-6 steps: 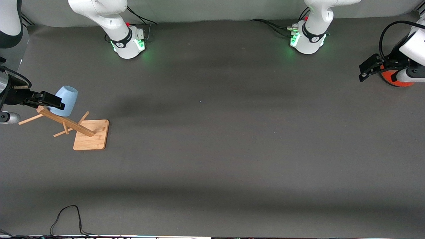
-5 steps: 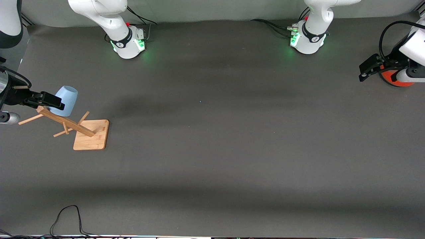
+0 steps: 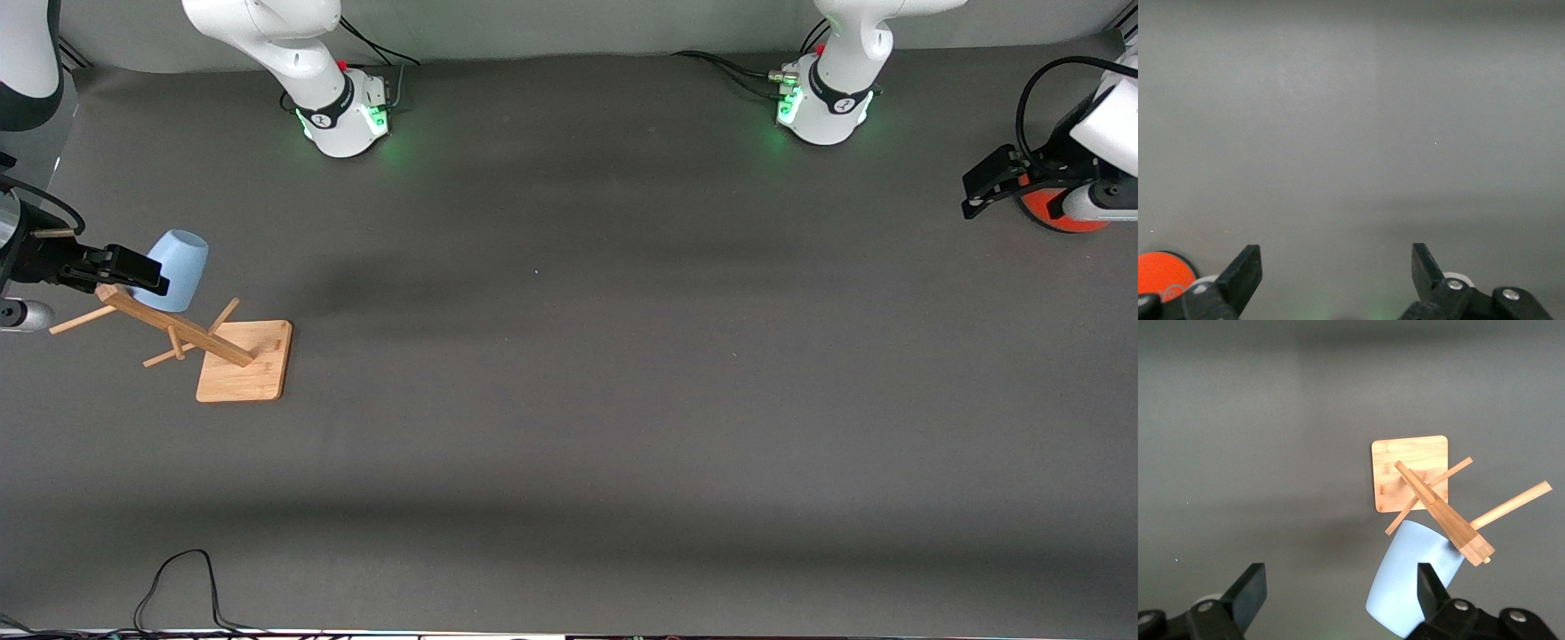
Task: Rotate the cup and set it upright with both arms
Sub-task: 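Grip the light blue cup and pull it off the wooden peg with the right gripper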
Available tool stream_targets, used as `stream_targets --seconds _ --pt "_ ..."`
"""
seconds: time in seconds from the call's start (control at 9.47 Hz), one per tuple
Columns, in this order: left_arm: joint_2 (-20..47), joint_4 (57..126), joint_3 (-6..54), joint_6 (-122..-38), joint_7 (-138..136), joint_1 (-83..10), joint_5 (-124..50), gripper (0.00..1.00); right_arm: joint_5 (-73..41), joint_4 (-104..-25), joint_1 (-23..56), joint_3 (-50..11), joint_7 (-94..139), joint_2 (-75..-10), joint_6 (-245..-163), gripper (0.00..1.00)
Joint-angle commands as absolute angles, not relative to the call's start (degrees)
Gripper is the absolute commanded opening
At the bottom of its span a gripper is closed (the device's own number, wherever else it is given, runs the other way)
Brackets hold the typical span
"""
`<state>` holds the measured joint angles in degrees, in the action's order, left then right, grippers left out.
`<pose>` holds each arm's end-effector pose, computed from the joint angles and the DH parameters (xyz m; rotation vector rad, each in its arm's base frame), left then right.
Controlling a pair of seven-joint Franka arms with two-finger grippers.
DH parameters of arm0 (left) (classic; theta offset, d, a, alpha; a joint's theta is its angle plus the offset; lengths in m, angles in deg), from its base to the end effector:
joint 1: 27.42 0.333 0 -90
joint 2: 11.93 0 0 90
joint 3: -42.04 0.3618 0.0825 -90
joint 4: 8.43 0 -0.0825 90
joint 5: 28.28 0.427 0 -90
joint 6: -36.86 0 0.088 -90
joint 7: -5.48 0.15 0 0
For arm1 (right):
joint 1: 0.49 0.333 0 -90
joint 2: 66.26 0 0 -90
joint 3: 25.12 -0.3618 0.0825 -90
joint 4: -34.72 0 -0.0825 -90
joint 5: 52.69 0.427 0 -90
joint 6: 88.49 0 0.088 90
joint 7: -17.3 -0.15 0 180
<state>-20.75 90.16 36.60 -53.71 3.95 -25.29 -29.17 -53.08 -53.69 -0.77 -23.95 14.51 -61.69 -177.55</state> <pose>0.5418 -0.0375 0.6382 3.1396 -0.0471 0.0208 0.6191 -0.0162 0.5916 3.1284 -0.1156 -0.1069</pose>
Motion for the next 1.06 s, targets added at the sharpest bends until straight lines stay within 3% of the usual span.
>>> stream_targets --seconds 0.0,0.21,0.63,0.95 --pt "-20.81 89.48 36.68 -53.14 3.99 -25.14 -29.43 1.00 -54.36 -54.31 0.13 -23.36 15.71 -62.48 -177.53 1.00" --pt "-20.89 89.48 36.59 -53.14 3.90 -25.48 -29.43 1.00 -54.53 -54.49 0.04 -23.18 15.28 -62.91 -177.18 1.00" --pt "-20.54 88.07 36.42 -54.20 3.99 -25.75 -29.43 1.00 -57.26 -65.81 0.04 -19.15 15.71 -73.09 -178.23 1.00" --pt "-20.19 88.16 36.33 -54.02 3.90 -25.75 -29.86 1.00 -55.86 -67.32 -0.05 -16.25 13.71 -73.99 -177.27 1.00"
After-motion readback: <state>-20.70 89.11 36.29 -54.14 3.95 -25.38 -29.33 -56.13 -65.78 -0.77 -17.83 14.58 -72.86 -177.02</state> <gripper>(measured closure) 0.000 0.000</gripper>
